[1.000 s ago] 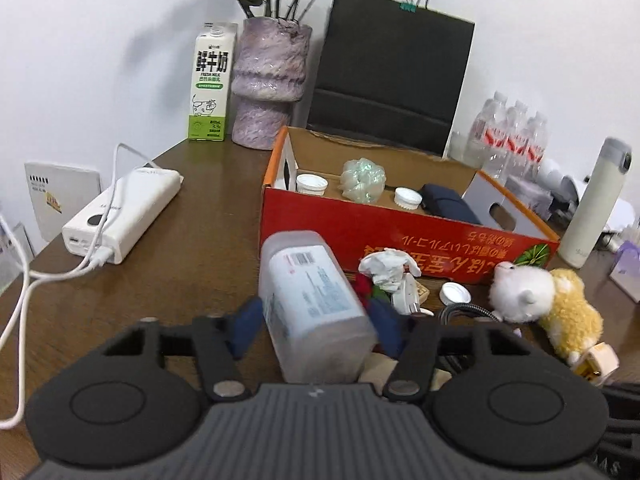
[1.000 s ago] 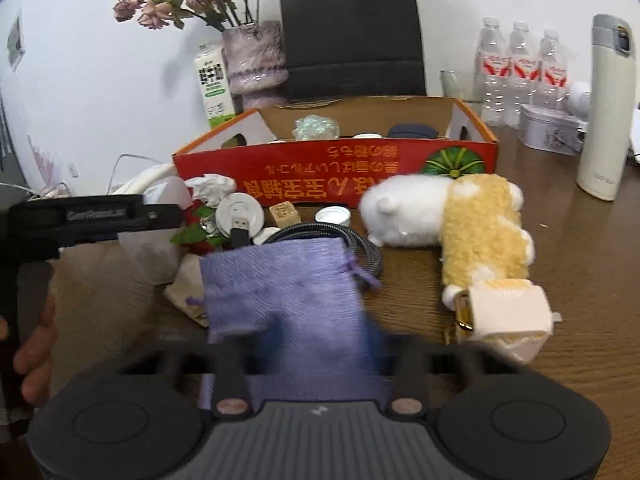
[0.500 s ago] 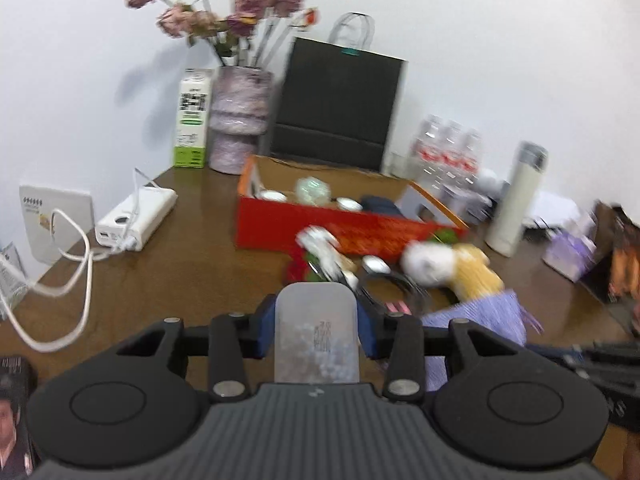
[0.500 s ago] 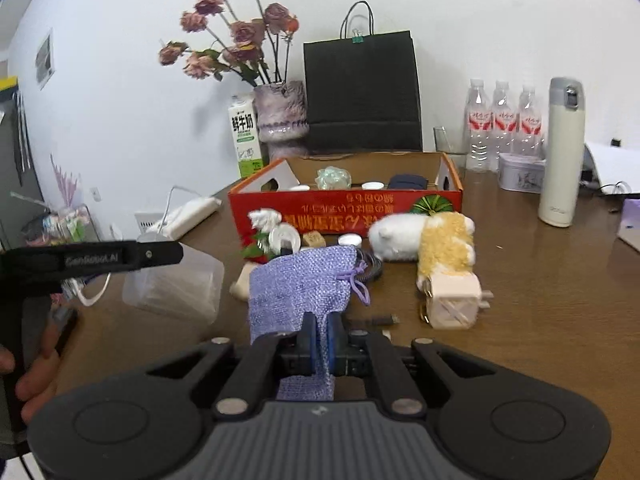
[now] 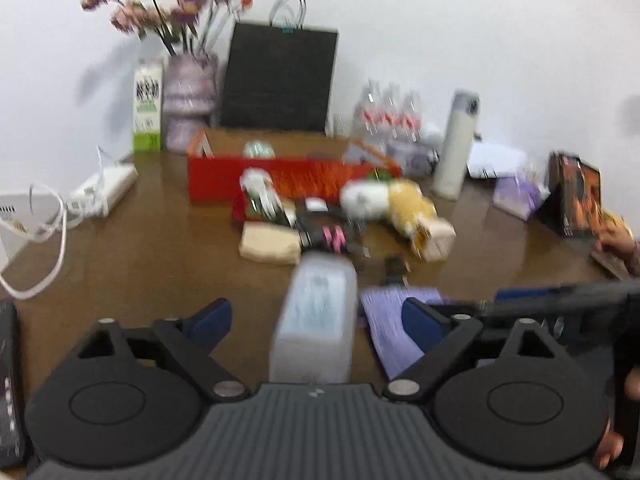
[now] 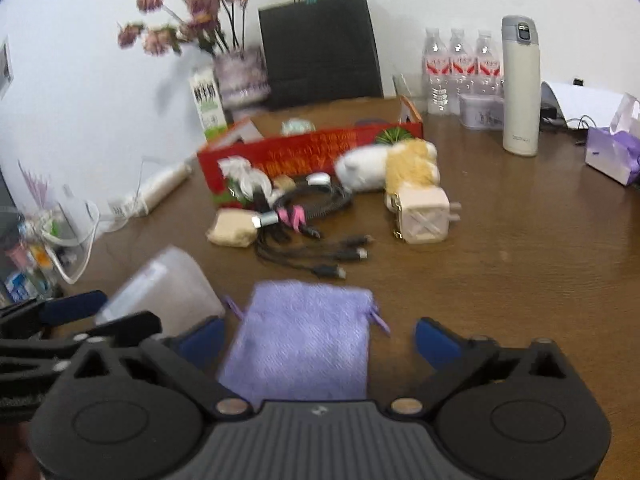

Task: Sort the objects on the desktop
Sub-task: 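Carry the bottle and purple bag into the cardboard box and open both tools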

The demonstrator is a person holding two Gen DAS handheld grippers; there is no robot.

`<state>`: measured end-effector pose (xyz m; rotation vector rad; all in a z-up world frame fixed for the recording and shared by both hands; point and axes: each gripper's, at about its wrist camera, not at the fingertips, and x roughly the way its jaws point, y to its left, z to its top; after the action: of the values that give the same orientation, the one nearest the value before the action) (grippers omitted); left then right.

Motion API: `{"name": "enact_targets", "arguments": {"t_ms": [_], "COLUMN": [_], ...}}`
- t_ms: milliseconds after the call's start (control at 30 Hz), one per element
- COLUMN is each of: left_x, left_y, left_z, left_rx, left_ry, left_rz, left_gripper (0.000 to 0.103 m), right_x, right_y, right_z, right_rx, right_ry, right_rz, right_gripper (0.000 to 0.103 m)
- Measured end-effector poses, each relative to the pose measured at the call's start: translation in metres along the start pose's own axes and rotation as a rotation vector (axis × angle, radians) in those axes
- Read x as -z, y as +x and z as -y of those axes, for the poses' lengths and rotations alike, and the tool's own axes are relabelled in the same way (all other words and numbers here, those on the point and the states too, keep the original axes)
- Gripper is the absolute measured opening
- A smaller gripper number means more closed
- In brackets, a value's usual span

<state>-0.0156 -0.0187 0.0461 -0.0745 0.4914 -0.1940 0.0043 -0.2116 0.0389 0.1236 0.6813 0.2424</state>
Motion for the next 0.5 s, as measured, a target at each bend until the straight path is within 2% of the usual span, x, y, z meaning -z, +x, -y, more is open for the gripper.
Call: {"name": "enact_targets", "arguments": {"t_ms": [67, 133, 200, 233, 267, 300, 333, 367, 400, 433, 500], "left_x": [-0.005, -0.005, -0.004, -0.002, -0.001, 0.002, 0.003, 0.004, 0.003, 0.001, -0.007], "left_y": [0.012, 0.020, 0.026, 0.029, 0.033, 0.035, 0.035, 0.033, 0.032, 0.028, 0.016], "left_z": [-0.002, -0.008, -0.013, -0.015, -0.016, -0.017, -0.016, -0.016, -0.016, -0.017, -0.018], "left_rx": [-0.012, 0.014, 0.034, 0.043, 0.053, 0.063, 0.052, 0.043, 0.042, 0.049, 0.059], "left_ry": [0.009, -0.012, -0.026, -0.030, -0.034, -0.039, -0.045, -0.049, -0.054, -0.071, -0.085], "left_rz": [-0.031, -0.058, -0.091, -0.112, -0.140, -0.164, -0.167, -0.166, -0.169, -0.160, -0.123], "left_gripper": [0.094, 0.093, 0.086, 0.071, 0.048, 0.042, 0.041, 0.041, 0.041, 0.041, 0.041], "right_x": [-0.004, -0.005, -0.003, -0.001, 0.002, 0.004, 0.006, 0.005, 0.005, 0.004, 0.003], "right_y": [0.014, 0.027, 0.037, 0.042, 0.043, 0.044, 0.042, 0.041, 0.039, 0.037, 0.026], "right_z": [-0.007, -0.014, -0.018, -0.019, -0.025, -0.030, -0.034, -0.037, -0.040, -0.043, -0.048], "right_rx": [0.035, 0.072, 0.083, 0.081, 0.104, 0.100, 0.079, 0.059, 0.058, 0.062, 0.049], "right_ry": [-0.019, -0.035, -0.048, -0.054, -0.096, -0.134, -0.159, -0.170, -0.174, -0.189, -0.210], "right_rz": [-0.040, -0.062, -0.079, -0.091, -0.071, -0.062, -0.049, -0.044, -0.041, -0.035, 0.002], "right_gripper": [0.098, 0.094, 0.093, 0.092, 0.086, 0.083, 0.070, 0.037, 0.012, 0.006, 0.006]}}
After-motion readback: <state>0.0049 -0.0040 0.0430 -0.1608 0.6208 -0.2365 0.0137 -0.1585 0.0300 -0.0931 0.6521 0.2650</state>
